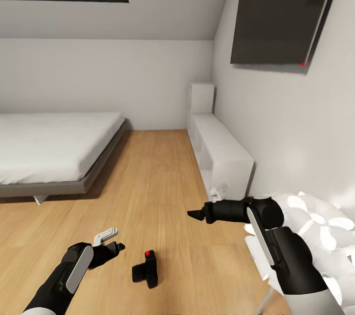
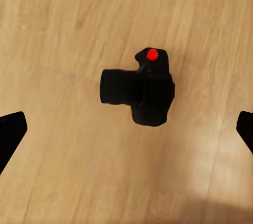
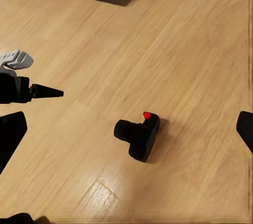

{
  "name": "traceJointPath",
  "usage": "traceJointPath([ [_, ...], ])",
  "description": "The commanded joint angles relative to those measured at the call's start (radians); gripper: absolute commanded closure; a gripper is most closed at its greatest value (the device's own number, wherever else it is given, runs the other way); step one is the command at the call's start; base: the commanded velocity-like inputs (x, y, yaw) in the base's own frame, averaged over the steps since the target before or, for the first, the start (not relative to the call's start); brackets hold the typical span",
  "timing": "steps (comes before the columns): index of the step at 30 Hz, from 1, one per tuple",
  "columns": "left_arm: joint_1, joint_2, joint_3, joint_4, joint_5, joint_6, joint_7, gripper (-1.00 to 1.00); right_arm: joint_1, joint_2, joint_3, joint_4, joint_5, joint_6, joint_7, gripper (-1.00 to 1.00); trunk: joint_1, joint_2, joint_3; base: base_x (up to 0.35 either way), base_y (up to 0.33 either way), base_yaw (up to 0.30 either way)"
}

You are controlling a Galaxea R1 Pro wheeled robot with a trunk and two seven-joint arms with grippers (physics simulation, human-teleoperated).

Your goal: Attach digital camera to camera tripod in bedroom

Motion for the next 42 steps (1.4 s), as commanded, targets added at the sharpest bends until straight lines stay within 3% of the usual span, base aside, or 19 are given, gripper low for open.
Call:
traceJointPath([
  [1, 0.0, 0.0, 0.0, -0.001, 0.011, 0.005, 0.008, -1.0, -0.001, 0.0, 0.003, -0.001, 0.005, 0.004, -0.002, -1.0, 0.004, -0.008, -0.004, 0.0, 0.0, 0.0],
  [42, 0.0, -0.001, 0.0, 0.0, 0.012, 0.004, 0.008, -1.0, -0.001, -0.001, 0.009, -0.002, 0.005, 0.004, -0.015, -1.0, 0.026, -0.024, -0.162, 0.0, 0.0, 0.0],
])
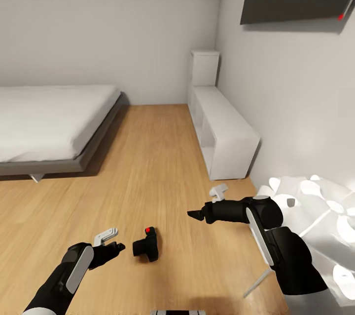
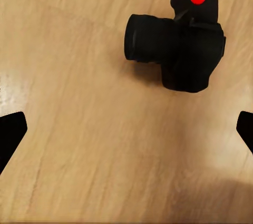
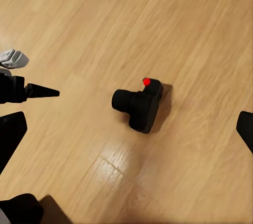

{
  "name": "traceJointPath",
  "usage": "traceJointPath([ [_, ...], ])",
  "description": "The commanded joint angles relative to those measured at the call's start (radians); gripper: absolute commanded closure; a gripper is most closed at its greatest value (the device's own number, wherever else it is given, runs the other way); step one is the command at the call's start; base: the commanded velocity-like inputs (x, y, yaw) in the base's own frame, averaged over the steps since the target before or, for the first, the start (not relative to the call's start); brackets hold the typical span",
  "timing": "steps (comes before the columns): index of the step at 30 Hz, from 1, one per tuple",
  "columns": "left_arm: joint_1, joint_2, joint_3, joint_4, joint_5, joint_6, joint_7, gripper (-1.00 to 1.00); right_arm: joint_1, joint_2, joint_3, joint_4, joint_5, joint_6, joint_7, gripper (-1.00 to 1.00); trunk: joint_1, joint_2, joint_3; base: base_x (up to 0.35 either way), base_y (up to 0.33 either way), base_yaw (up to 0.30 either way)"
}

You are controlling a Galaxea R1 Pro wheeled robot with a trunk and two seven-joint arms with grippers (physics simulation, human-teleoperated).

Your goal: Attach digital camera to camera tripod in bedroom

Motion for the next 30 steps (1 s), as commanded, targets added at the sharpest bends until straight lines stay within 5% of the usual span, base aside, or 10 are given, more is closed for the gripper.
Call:
traceJointPath([
  [1, 0.0, 0.0, 0.0, -0.001, 0.011, 0.004, 0.008, -1.0, -0.001, -0.001, 0.001, -0.001, 0.005, 0.004, 0.005, -1.0, 0.0, -0.001, -0.005, 0.0, 0.0, 0.0],
  [23, 0.0, -0.012, -0.001, -0.003, 0.009, 0.004, 0.008, -1.0, -0.001, 0.004, -0.006, -0.019, -0.026, 0.004, 0.026, -1.0, 0.01, -0.006, -0.09, 0.0, 0.0, 0.0],
  [27, 0.0, -0.012, -0.001, -0.004, 0.009, 0.004, 0.008, -1.0, -0.002, 0.037, -0.006, -0.021, -0.052, 0.004, 0.035, -1.0, 0.012, -0.007, -0.105, 0.0, 0.0, 0.0],
  [30, 0.0, -0.011, -0.001, -0.003, 0.009, 0.004, 0.008, -1.0, -0.002, 0.096, -0.009, -0.022, -0.066, 0.004, 0.039, -1.0, 0.013, -0.007, -0.117, 0.0, 0.0, 0.0],
])
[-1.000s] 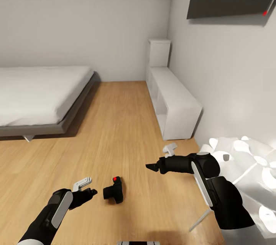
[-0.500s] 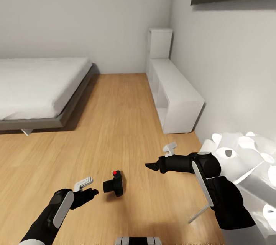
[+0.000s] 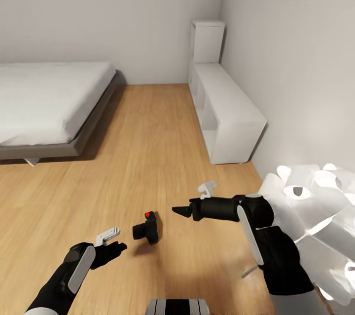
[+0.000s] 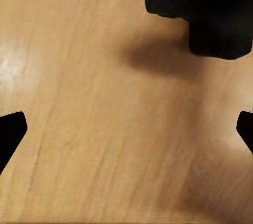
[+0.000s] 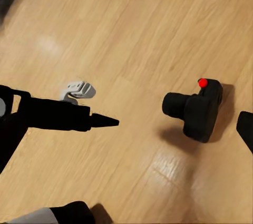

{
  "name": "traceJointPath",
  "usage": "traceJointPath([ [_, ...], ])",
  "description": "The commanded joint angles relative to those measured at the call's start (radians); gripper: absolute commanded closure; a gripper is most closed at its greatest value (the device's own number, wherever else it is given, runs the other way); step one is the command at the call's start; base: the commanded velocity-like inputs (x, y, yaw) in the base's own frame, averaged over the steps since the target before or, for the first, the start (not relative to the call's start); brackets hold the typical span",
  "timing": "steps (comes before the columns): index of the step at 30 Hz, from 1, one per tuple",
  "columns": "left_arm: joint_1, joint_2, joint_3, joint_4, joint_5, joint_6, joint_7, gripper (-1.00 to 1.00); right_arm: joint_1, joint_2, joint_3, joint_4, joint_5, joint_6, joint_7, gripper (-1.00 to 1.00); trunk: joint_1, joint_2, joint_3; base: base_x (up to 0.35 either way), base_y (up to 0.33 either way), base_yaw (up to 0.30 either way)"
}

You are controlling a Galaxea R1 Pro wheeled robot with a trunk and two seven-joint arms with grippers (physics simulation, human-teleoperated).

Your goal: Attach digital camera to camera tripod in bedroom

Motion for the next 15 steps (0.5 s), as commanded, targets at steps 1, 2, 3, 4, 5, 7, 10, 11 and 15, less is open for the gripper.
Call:
traceJointPath([
  [1, 0.0, 0.0, 0.0, -0.001, 0.011, 0.004, 0.008, -1.0, 0.0, 0.012, -0.002, -0.001, -0.003, 0.007, 0.002, -1.0, 0.0, -0.001, -0.005, 0.0, 0.0, 0.0],
  [2, 0.0, 0.0, 0.0, -0.001, 0.011, 0.004, 0.008, -1.0, 0.0, 0.021, -0.002, -0.001, -0.004, 0.007, 0.003, -1.0, 0.001, -0.001, -0.009, 0.0, 0.0, 0.0],
  [3, 0.0, 0.0, 0.0, -0.001, 0.011, 0.004, 0.008, -1.0, 0.0, 0.035, -0.003, 0.0, -0.007, 0.007, 0.002, -1.0, 0.001, -0.001, -0.013, 0.0, 0.0, 0.0],
  [4, 0.0, 0.0, 0.0, -0.001, 0.011, 0.004, 0.008, -1.0, 0.0, 0.041, -0.003, 0.0, -0.008, 0.007, 0.003, -1.0, 0.002, -0.001, -0.016, 0.0, 0.0, 0.0],
  [5, 0.0, -0.001, 0.0, -0.001, 0.011, 0.003, 0.008, -1.0, 0.0, 0.05, -0.005, -0.001, -0.01, 0.007, 0.007, -1.0, 0.002, -0.002, -0.02, 0.0, 0.0, 0.0],
  [7, 0.0, -0.001, 0.0, -0.001, 0.011, 0.003, 0.008, -1.0, 0.0, 0.051, -0.006, 0.0, -0.011, 0.007, 0.007, -1.0, 0.003, -0.002, -0.028, 0.0, 0.0, 0.0],
  [10, 0.0, -0.001, 0.0, -0.001, 0.011, 0.003, 0.008, -1.0, 0.0, 0.053, -0.006, -0.001, -0.011, 0.007, 0.008, -1.0, 0.004, -0.003, -0.04, 0.0, 0.0, 0.0],
  [11, 0.0, -0.001, 0.0, -0.001, 0.011, 0.003, 0.008, -1.0, 0.0, 0.053, -0.006, -0.001, -0.011, 0.007, 0.008, -1.0, 0.005, -0.003, -0.043, 0.0, 0.0, 0.0],
  [15, 0.0, -0.001, 0.0, -0.002, 0.011, 0.003, 0.008, -1.0, 0.0, 0.054, -0.007, 0.0, -0.012, 0.007, 0.008, -1.0, 0.007, -0.004, -0.059, 0.0, 0.0, 0.0],
])
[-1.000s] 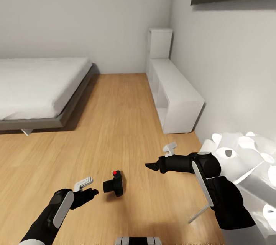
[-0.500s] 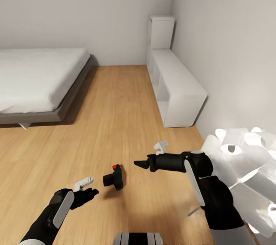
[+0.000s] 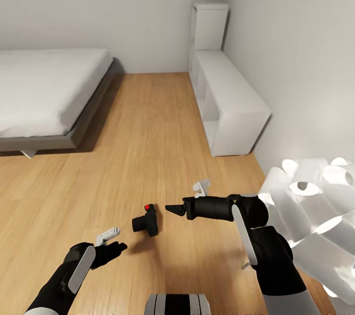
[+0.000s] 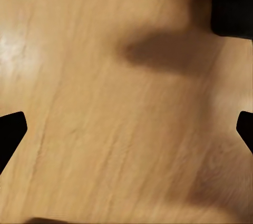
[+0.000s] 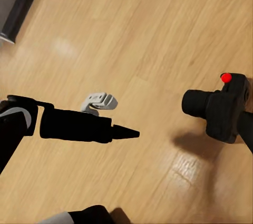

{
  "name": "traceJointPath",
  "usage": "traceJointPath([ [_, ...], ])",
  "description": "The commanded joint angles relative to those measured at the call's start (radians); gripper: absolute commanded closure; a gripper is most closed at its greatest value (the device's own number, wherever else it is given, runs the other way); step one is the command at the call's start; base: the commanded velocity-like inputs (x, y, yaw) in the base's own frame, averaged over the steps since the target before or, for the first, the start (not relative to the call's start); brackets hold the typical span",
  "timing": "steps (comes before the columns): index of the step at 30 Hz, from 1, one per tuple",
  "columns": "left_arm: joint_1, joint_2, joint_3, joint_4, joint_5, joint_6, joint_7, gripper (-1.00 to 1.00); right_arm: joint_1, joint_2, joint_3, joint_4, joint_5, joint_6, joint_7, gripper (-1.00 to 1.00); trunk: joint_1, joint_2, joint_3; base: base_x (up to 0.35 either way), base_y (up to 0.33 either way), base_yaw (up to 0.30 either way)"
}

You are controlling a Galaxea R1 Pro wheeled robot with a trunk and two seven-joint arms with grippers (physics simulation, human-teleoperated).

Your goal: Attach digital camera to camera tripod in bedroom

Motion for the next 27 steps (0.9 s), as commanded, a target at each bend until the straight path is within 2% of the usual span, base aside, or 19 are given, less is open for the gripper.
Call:
traceJointPath([
  [1, 0.0, 0.0, 0.0, -0.001, 0.011, 0.004, 0.008, -1.0, -0.001, 0.0, -0.001, 0.0, -0.003, 0.008, 0.001, -1.0, 0.0, -0.001, -0.005, 0.0, 0.0, 0.0],
  [12, 0.0, -0.001, 0.0, -0.004, 0.012, 0.004, 0.009, -1.0, -0.001, 0.004, -0.009, -0.001, -0.004, 0.008, 0.004, -1.0, 0.005, -0.003, -0.047, 0.0, 0.0, 0.0],
  [18, 0.0, -0.007, 0.0, -0.003, 0.011, 0.0, 0.009, -1.0, -0.001, 0.002, -0.009, 0.0, -0.005, 0.008, 0.036, -1.0, 0.008, -0.005, -0.07, 0.0, 0.0, 0.0],
  [24, 0.0, -0.025, -0.018, -0.001, 0.007, -0.024, 0.011, -1.0, -0.001, -0.001, -0.013, 0.0, -0.006, 0.008, 0.135, -1.0, 0.011, -0.006, -0.094, 0.0, 0.0, 0.0],
  [27, 0.0, -0.033, -0.047, -0.001, -0.006, -0.04, 0.015, -1.0, -0.001, -0.005, -0.013, 0.0, -0.006, 0.008, 0.214, -1.0, 0.012, -0.007, -0.105, 0.0, 0.0, 0.0],
])
